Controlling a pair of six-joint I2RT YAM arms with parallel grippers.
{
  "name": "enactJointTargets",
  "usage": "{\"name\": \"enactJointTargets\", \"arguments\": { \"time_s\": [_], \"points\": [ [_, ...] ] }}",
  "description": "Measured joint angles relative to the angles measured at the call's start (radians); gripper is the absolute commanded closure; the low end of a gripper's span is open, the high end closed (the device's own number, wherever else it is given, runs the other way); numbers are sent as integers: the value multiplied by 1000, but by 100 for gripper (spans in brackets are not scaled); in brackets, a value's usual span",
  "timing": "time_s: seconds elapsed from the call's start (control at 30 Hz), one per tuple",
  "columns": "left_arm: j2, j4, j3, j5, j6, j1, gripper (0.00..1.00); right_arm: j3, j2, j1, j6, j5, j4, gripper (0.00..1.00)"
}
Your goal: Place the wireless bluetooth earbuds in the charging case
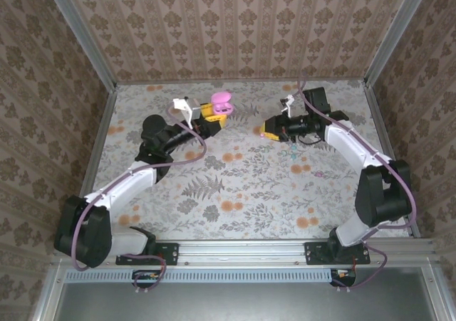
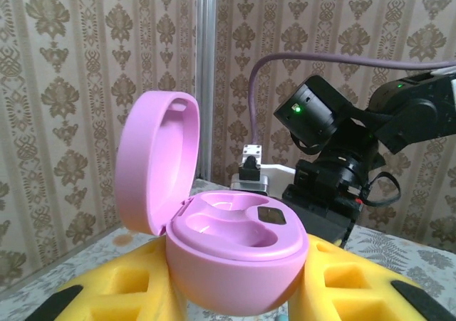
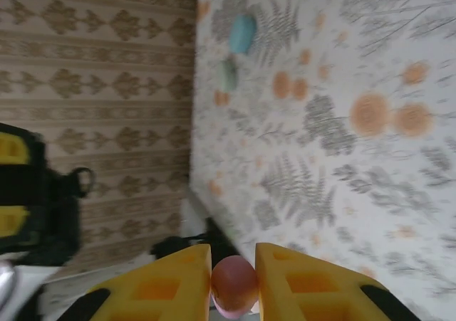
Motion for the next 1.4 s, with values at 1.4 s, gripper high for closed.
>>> {"name": "enactJointTargets", "arguments": {
  "time_s": [1.4],
  "points": [
    [-148,-98,-80,-24,43,109,72,314,425,323,-413,684,-523,59]
  ]
}}
